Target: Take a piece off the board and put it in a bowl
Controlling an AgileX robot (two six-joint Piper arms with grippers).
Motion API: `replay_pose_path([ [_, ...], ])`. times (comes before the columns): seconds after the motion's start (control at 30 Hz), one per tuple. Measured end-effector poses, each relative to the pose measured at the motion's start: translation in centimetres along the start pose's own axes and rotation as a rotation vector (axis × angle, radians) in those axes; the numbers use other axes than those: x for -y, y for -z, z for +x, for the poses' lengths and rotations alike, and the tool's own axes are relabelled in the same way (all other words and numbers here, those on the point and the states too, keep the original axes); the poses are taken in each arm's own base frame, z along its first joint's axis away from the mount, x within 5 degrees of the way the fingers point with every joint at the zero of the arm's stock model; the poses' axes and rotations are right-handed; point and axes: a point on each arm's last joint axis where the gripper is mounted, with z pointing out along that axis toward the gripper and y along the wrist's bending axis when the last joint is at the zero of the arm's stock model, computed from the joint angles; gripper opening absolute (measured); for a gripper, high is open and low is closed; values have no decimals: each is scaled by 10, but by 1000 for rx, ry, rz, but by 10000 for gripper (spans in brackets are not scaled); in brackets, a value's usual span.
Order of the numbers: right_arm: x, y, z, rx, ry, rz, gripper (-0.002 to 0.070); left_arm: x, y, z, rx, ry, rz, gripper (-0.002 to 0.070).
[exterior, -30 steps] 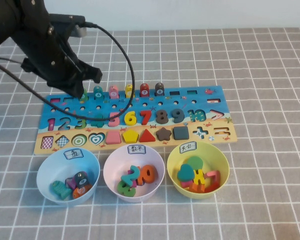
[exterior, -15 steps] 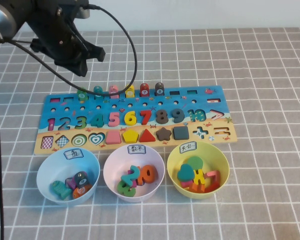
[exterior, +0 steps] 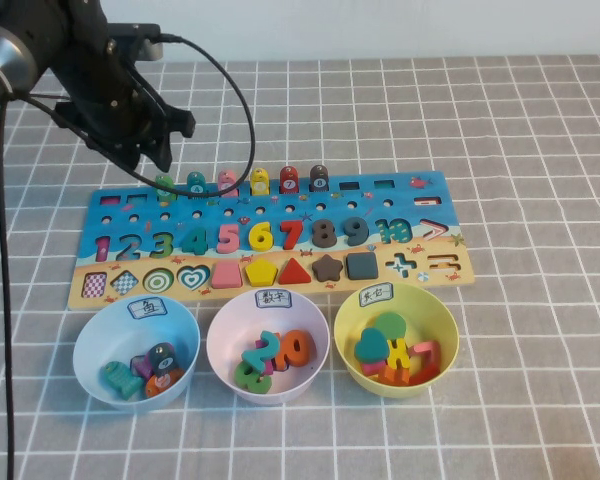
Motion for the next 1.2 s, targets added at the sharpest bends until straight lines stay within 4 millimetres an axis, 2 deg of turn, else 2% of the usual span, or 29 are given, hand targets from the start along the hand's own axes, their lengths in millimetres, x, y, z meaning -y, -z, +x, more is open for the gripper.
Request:
replay_pose_path([
  [0.27, 0, 0, 0, 0, 0, 0, -17, -3, -17, 1, -33, 35, -24, 320],
  [0.4, 0, 0, 0, 0, 0, 0, -17, -3, -19, 1, -37, 46, -21, 340],
  [1.2, 0, 0, 0, 0, 0, 0, -17, -4, -38, -3, -7, 61, -22, 346],
])
